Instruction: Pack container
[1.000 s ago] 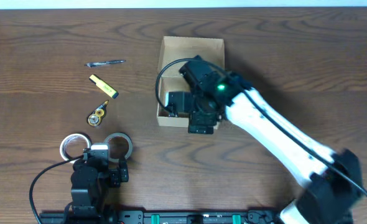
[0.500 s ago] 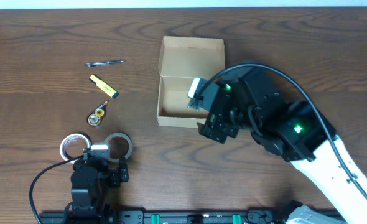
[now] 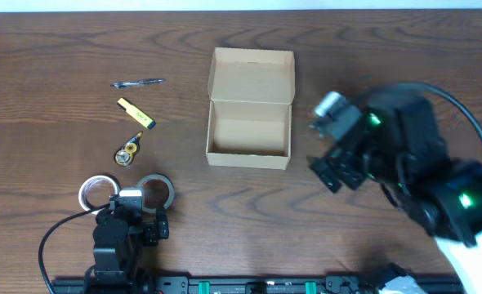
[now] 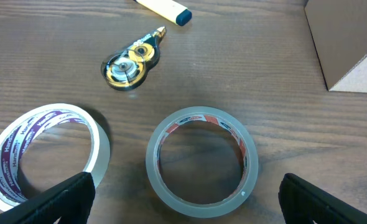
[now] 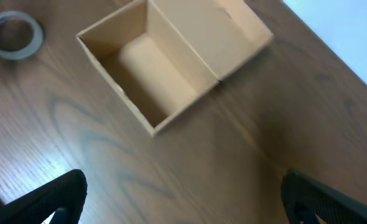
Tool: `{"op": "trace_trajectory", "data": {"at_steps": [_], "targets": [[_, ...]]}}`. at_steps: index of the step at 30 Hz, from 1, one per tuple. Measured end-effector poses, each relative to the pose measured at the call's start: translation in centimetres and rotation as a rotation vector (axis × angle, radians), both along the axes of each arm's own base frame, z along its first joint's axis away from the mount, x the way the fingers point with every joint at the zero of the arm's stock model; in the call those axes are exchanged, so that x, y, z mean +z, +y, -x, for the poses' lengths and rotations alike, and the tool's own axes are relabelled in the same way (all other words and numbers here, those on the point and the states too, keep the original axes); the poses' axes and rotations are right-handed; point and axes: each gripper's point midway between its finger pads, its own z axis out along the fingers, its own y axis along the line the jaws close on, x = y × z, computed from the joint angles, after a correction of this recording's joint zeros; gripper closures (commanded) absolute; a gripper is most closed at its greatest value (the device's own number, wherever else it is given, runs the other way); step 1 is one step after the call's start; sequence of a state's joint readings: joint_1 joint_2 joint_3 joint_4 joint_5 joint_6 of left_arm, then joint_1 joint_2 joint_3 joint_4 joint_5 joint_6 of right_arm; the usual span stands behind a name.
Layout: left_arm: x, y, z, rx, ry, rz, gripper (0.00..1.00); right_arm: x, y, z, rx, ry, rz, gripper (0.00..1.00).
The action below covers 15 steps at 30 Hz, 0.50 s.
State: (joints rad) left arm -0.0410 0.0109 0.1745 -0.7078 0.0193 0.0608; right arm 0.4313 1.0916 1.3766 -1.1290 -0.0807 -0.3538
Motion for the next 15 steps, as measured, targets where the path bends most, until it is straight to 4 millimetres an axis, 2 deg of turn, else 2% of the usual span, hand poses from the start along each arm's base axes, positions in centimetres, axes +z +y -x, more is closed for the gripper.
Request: {"op": "trace_trajectory", "data": {"at_steps": [3, 9, 15], "targets": [[0.0, 0.0, 0.0, 0.000, 0.000, 0.000, 0.05, -1.4, -1.5, 0.9, -0.036, -0.034, -0.029, 0.01], [0.0, 0.0, 0.0, 0.000, -0.001, 0.000, 0.05, -7.5, -3.9, 2.8, -0.100, -0.095, -0.086, 0.01], [0.0, 0.0, 0.0, 0.000, -0.001, 0.000, 0.05, -11.6, -5.7, 3.9, -0.164, -0.157, -0.110, 0.01]]}}
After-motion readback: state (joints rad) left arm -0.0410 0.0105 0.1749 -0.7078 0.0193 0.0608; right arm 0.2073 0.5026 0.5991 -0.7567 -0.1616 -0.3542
